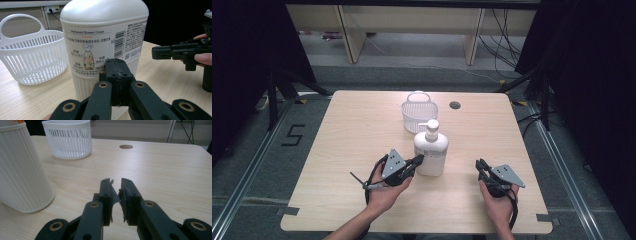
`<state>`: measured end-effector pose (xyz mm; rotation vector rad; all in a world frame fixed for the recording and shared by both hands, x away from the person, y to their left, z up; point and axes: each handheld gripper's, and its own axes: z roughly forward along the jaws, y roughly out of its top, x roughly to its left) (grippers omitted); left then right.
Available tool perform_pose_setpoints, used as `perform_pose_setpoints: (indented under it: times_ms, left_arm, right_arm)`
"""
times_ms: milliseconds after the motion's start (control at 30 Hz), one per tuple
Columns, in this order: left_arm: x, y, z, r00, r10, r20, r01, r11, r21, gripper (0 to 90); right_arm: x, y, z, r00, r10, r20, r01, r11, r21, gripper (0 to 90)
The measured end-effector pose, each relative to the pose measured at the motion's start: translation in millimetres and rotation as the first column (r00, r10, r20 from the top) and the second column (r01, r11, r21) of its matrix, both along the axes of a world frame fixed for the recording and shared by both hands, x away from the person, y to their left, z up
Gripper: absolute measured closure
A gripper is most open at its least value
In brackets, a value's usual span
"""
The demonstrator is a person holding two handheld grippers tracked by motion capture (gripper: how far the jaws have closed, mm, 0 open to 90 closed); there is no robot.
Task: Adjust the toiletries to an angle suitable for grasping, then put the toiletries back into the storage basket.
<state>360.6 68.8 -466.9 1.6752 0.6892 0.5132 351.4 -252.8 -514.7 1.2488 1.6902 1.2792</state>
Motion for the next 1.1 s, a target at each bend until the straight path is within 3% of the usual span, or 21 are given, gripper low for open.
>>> perform_pose_setpoints:
  times_ms: [300, 367, 400, 433, 500, 533, 567, 633, 733, 767, 833, 867, 900, 967, 1067, 1100]
  left_arm:
    - [-0.7, 2.2, 2.4, 0.9998, 0.020, 0.001, -0.020, 0.9998, -0.001, 88.4]
    - [-5.6, 4.2, 2.9, 0.9999, 0.012, 0.004, -0.012, 0.9996, -0.025, 84.2]
    - [-5.6, 4.2, 2.9, 0.9999, 0.012, 0.004, -0.012, 0.9996, -0.025, 81.6]
    - [-11.5, 8.1, 4.3, 0.9998, 0.013, 0.013, -0.013, 0.9993, -0.035, 78.1]
    - [-15.2, 11.7, 7.1, 0.9996, 0.019, 0.022, -0.018, 0.9993, -0.031, 74.7]
    - [-17.6, 14.5, 9.5, 0.9989, 0.030, 0.036, -0.028, 0.9986, -0.044, 68.2]
    - [-21.1, 20.4, 15.9, 0.9963, 0.062, 0.060, -0.058, 0.9967, -0.057, 61.2]
    - [-23.8, 24.6, 23.1, 0.9929, 0.105, 0.057, -0.099, 0.9903, -0.098, 59.6]
    - [-26.6, 23.6, 30.3, 0.9860, 0.142, 0.087, -0.133, 0.9857, -0.103, 54.3]
    - [-26.6, 23.6, 30.3, 0.9860, 0.142, 0.087, -0.133, 0.9857, -0.103, 51.1]
    - [-25.5, 19.5, 32.8, 0.9822, 0.160, 0.099, -0.150, 0.9836, -0.101, 46.0]
    - [-24.8, 18.2, 33.8, 0.9817, 0.163, 0.099, -0.153, 0.9833, -0.099, 43.9]
    - [-24.0, 16.6, 35.0, 0.9804, 0.169, 0.101, -0.158, 0.9820, -0.103, 42.2]
    - [-23.2, 13.2, 38.7, 0.9794, 0.174, 0.103, -0.162, 0.9804, -0.112, 40.8]
    - [-22.9, 8.5, 43.2, 0.9787, 0.172, 0.113, -0.158, 0.9804, -0.117, 40.7]
    - [-21.8, 2.7, 47.0, 0.9778, 0.173, 0.118, -0.159, 0.9802, -0.118, 41.5]
  right_arm:
    - [-0.4, 0.0, 0.1, 1.0000, 0.002, -0.005, -0.002, 1.0000, 0.000, 77.3]
    - [-1.0, -0.8, 0.7, 0.9998, 0.000, -0.018, 0.000, 1.0000, -0.008, 75.2]
    - [-3.1, 1.1, 0.7, 0.9992, -0.021, -0.034, 0.022, 0.9995, 0.022, 74.1]
    - [-1.6, -1.7, 0.8, 0.9999, -0.011, -0.008, 0.011, 0.9999, -0.007, 72.7]
    - [-1.0, -1.7, -0.1, 1.0000, -0.006, 0.008, 0.006, 1.0000, 0.005, 71.6]
    - [-1.1, -2.2, 0.0, 0.9999, -0.006, 0.010, 0.006, 1.0000, 0.006, 70.0]
    - [-0.4, -2.4, -0.4, 0.9999, -0.001, 0.014, 0.001, 0.9999, 0.014, 68.0]
    - [-1.0, -1.7, -0.1, 1.0000, -0.005, -0.003, 0.005, 0.9997, 0.022, 66.1]
    - [-1.2, -2.1, 0.4, 0.9999, -0.008, -0.006, 0.008, 0.9999, 0.006, 63.8]
    - [-0.9, -2.0, -0.2, 0.9997, -0.018, 0.015, 0.018, 0.9998, 0.005, 62.9]
    - [-1.8, -1.7, 0.5, 0.9998, -0.014, -0.012, 0.014, 0.9998, 0.011, 61.9]
    - [-1.4, -1.2, -0.3, 0.9998, -0.018, 0.000, 0.018, 0.9995, 0.027, 61.3]
    - [-3.2, 0.4, 0.8, 0.9990, -0.029, -0.034, 0.030, 0.9982, 0.051, 60.8]
    - [-0.7, -2.2, 0.4, 0.9998, -0.004, -0.018, 0.005, 0.9994, 0.034, 59.8]
    - [-1.6, -1.0, 0.3, 0.9996, -0.011, -0.025, 0.012, 0.9993, 0.036, 58.7]
    - [0.6, -2.4, 0.0, 1.0000, -0.002, -0.006, 0.002, 0.9998, 0.019, 57.2]
